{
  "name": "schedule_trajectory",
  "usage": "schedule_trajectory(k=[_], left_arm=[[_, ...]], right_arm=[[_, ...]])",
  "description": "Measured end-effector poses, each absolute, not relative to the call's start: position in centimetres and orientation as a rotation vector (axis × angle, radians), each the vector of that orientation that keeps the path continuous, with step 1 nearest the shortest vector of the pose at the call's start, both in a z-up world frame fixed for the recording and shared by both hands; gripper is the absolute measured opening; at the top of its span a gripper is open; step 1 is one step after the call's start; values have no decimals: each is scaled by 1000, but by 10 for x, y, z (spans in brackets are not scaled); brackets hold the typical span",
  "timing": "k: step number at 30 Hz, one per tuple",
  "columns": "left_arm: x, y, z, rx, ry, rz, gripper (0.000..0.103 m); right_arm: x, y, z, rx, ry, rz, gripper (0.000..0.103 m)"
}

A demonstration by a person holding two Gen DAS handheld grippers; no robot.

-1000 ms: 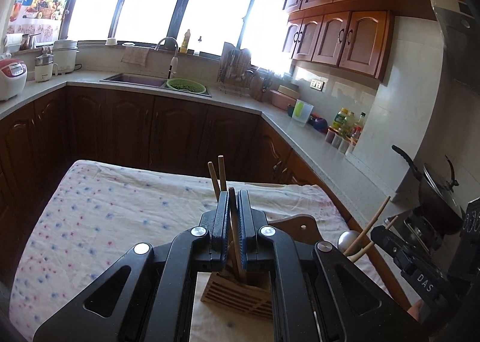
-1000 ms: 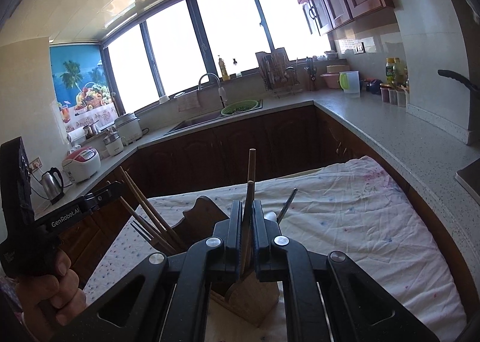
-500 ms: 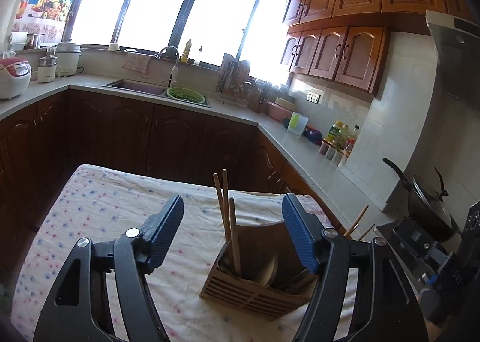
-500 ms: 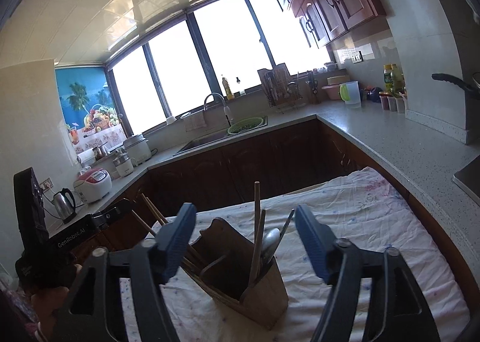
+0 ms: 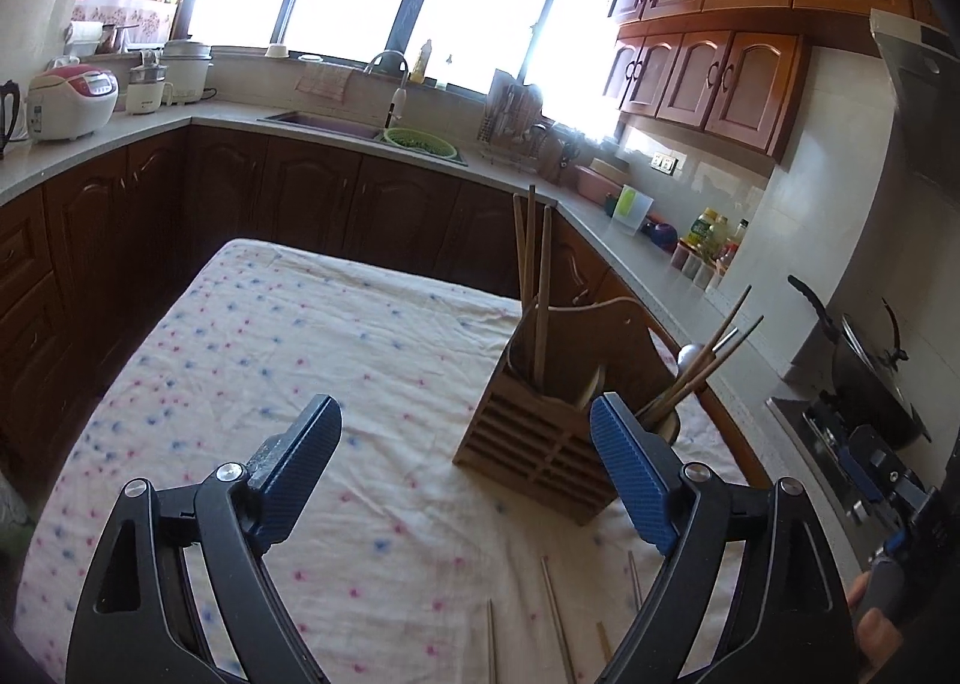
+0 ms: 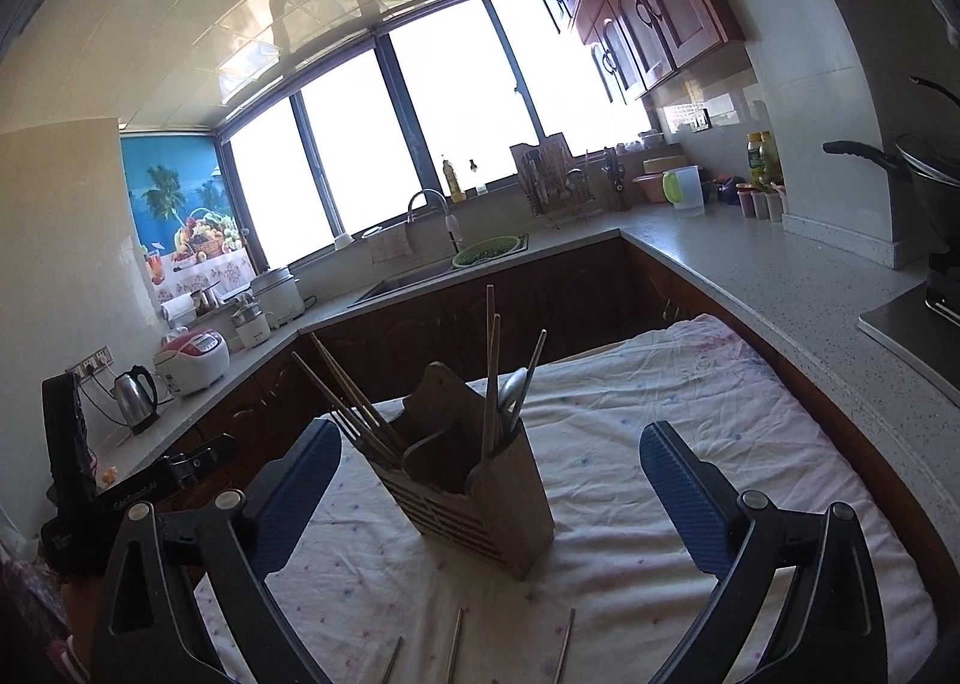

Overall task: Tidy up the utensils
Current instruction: 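Move both open grippers back to the remaining chopsticks on the cloth, then close the left gripper on a metal chopstick while the right gripper grasps a bamboo chopstick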

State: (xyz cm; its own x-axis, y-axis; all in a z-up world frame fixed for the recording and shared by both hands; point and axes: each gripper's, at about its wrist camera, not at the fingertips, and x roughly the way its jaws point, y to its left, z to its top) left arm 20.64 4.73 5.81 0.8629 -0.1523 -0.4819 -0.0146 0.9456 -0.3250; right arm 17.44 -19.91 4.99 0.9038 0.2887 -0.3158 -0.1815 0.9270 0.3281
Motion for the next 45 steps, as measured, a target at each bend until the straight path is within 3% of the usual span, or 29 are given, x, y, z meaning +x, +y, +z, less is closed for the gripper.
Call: schedule_trajectory(k=[18, 30, 33, 36, 40, 45], left_arm=[[145, 41, -29, -356, 737, -32, 87], [140, 22, -49, -309, 804, -58, 87], [144, 16, -50, -289, 821, -71, 87], [150, 11, -54, -257, 848, -75, 85], [161, 2, -59, -225, 894, -107, 71], [179, -12, -65, -163, 944, -148, 59]], right_arm=[[118, -210, -49, 312, 613, 191, 101], [109, -194, -67, 267, 671, 225, 99], [112, -184, -67, 249, 683, 258, 94], [120, -173, -74, 233, 726, 297, 77], [132, -162, -87, 218, 797, 328, 54], [148, -153, -98, 193, 862, 346, 41]])
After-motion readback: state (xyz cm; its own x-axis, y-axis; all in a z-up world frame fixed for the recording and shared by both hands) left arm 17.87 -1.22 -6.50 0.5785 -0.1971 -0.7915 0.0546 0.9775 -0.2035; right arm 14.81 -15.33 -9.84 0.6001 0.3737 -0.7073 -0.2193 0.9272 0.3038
